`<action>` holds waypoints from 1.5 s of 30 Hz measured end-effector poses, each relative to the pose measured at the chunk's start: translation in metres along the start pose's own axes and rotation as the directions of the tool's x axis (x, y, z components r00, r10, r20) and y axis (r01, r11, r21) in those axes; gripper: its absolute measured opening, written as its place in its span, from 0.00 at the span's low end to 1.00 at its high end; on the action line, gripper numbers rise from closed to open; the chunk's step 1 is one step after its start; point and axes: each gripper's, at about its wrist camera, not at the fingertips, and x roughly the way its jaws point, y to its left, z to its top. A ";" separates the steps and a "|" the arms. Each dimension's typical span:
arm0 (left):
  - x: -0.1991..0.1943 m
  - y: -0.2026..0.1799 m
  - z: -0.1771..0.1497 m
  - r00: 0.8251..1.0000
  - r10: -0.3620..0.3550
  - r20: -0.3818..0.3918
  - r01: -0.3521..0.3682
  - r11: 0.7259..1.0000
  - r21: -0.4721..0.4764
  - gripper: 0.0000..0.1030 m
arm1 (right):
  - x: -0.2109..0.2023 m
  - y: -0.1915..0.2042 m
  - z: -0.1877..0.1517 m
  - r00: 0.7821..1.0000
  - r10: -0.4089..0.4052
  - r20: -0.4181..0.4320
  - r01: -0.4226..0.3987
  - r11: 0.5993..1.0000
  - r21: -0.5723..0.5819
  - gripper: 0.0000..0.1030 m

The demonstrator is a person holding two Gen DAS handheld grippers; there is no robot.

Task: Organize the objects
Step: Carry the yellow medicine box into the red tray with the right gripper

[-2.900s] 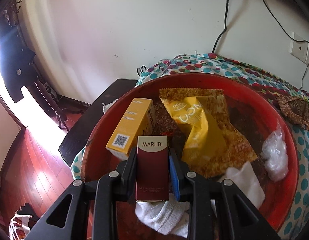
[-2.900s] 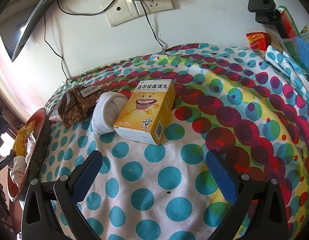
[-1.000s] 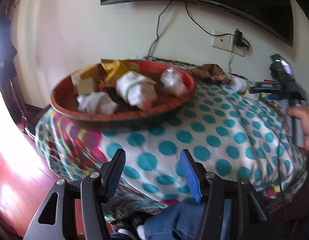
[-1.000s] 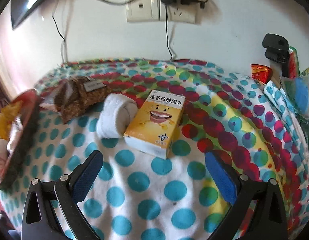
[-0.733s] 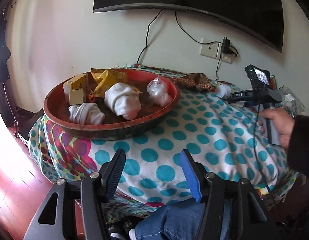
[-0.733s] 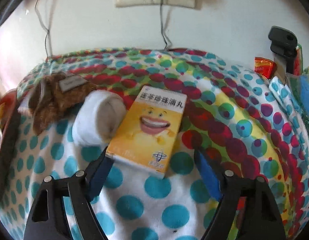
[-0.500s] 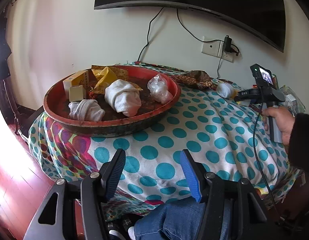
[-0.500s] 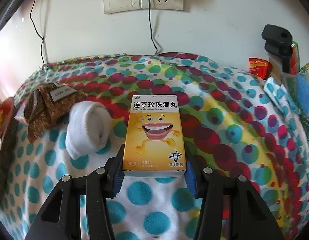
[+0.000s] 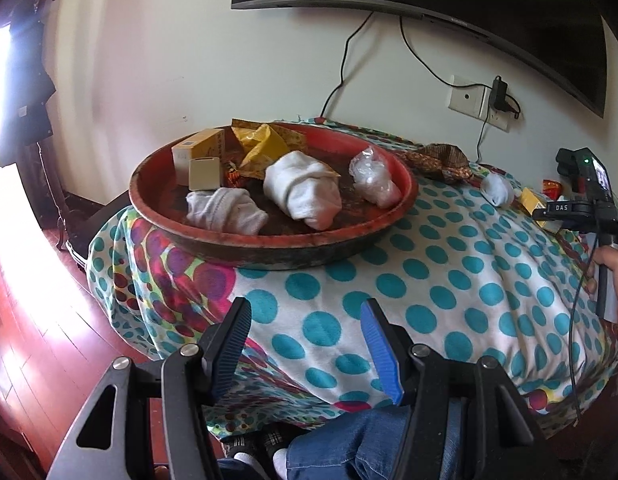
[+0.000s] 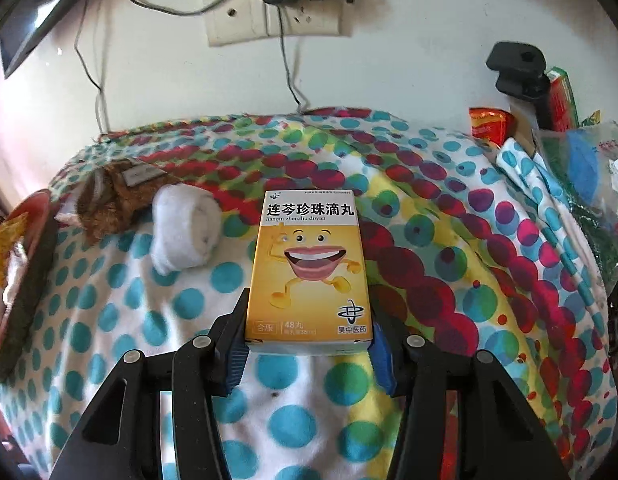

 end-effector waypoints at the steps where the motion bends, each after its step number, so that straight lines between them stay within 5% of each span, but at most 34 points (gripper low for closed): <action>1: 0.001 0.001 0.000 1.000 0.002 -0.004 -0.002 1.000 -0.002 0.57 | -0.005 0.004 0.001 1.000 0.010 0.008 -0.010 1.000 0.000 0.47; 15: -0.005 0.016 0.007 1.000 0.019 0.012 -0.019 0.999 -0.047 0.57 | -0.063 0.093 0.020 0.980 0.173 0.098 -0.160 0.979 -0.126 0.47; 24: -0.009 0.018 0.008 1.000 0.019 0.022 -0.017 0.998 -0.055 0.57 | -0.071 0.163 0.011 0.961 0.267 0.068 -0.244 0.941 -0.234 0.47; 45: -0.013 0.026 0.010 0.999 0.013 0.038 -0.009 0.995 -0.095 0.57 | -0.052 0.302 0.002 0.949 0.315 -0.001 -0.290 0.873 -0.393 0.47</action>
